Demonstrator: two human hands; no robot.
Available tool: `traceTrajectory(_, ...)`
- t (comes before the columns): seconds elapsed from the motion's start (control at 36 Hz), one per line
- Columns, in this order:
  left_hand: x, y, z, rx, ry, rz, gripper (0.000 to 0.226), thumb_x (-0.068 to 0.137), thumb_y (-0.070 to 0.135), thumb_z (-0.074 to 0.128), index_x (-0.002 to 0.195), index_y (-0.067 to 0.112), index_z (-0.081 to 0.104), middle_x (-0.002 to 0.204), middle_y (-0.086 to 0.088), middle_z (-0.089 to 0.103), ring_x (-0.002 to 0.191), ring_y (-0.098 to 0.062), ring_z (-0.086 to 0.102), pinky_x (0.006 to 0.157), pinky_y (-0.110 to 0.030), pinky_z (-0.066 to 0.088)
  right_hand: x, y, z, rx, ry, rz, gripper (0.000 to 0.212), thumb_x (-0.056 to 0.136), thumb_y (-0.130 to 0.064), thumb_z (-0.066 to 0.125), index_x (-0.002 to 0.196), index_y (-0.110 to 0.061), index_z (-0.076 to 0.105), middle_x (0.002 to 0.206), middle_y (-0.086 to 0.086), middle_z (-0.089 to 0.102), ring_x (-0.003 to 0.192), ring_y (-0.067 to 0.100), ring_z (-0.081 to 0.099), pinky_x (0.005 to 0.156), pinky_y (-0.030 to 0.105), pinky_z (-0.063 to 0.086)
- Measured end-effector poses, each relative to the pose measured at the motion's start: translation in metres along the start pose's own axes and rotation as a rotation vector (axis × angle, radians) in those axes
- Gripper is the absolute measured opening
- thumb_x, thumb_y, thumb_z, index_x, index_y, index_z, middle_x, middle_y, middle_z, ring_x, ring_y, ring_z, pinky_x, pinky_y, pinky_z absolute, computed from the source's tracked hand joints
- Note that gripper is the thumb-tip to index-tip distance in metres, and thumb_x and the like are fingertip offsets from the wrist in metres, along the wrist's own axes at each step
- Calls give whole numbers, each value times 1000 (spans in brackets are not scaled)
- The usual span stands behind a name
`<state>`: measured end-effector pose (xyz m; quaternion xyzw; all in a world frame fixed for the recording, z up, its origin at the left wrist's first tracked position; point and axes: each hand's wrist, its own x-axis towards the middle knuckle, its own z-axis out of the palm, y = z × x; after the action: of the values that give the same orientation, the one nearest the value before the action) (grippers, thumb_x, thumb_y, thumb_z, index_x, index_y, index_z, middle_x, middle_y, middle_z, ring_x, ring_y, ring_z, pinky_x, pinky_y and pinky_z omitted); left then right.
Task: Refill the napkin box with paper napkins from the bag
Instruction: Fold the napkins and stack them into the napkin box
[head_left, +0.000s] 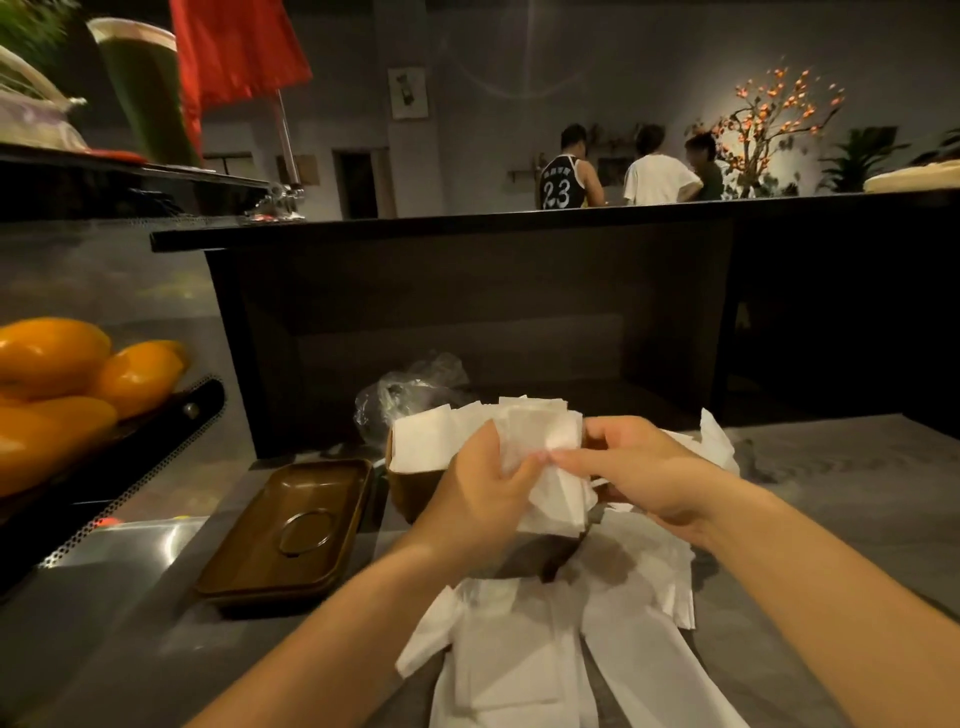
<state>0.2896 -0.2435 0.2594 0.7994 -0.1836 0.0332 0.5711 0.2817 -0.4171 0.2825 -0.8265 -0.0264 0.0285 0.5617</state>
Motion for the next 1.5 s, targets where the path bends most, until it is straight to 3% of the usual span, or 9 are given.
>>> traceTrajectory(0.11,0,3,-20,47,-69,-56,25,98,27,63,121,33,55,121,14,65,105,-7,68,89,-28,59,16,-11,9,-24,138,19,14,98,-26,65,112,-24,67,110,-4,70,101,18,68,88,39,60)
traceTrajectory(0.33,19,-8,-78,168,183,-104,19,92,17,72,106,25,63,88,6,73,76,-7,73,72,-24,62,61,-45,26,-121,270,-44,10,95,-22,71,89,-14,71,94,7,71,90,23,67,84,39,60)
traceTrajectory(0.44,34,-19,-95,437,301,-58,9,98,24,63,102,32,62,96,12,65,86,-4,63,71,-16,50,81,-51,25,-212,248,24,12,93,-20,73,89,-9,73,91,11,69,80,21,63,72,31,55)
traceTrajectory(0.67,57,-29,-87,679,-10,44,42,106,40,44,146,32,45,150,14,44,138,-7,40,114,-24,31,99,-47,40,-297,146,89,19,86,-24,80,80,-6,74,86,11,72,81,24,70,83,40,61)
traceTrajectory(0.94,62,-36,-94,630,33,46,44,105,30,48,148,29,42,150,9,44,136,-10,43,115,-33,38,106,-52,28,-205,388,-5,24,91,-23,75,93,0,71,89,17,71,77,23,71,76,40,64)
traceTrajectory(1.11,64,-36,-101,526,-20,-34,69,88,16,74,145,33,38,131,15,53,119,-7,54,92,-23,44,100,-62,43,-17,109,53,8,89,-21,78,92,-14,76,94,6,75,87,18,73,73,30,61)
traceTrajectory(1.28,66,-41,-125,253,373,-31,47,91,-15,48,120,22,52,110,4,60,111,-17,62,93,-26,52,100,-64,65,-141,37,38,16,89,-22,77,78,-12,72,80,4,70,70,14,69,71,30,60)
traceTrajectory(1.36,58,-37,-126,352,321,24,33,101,1,47,121,25,60,116,10,58,108,-6,57,93,-23,49,104,-66,75,-171,10,65,14,87,-24,80,85,-11,76,85,7,76,79,21,75,86,43,62)
traceTrajectory(1.5,49,-32,-123,577,107,128,28,101,29,56,128,30,64,130,17,58,122,0,50,109,-29,43,106,-71,89,-384,-4,95,22,86,-27,81,82,-9,70,80,9,75,74,21,76,72,35,63)
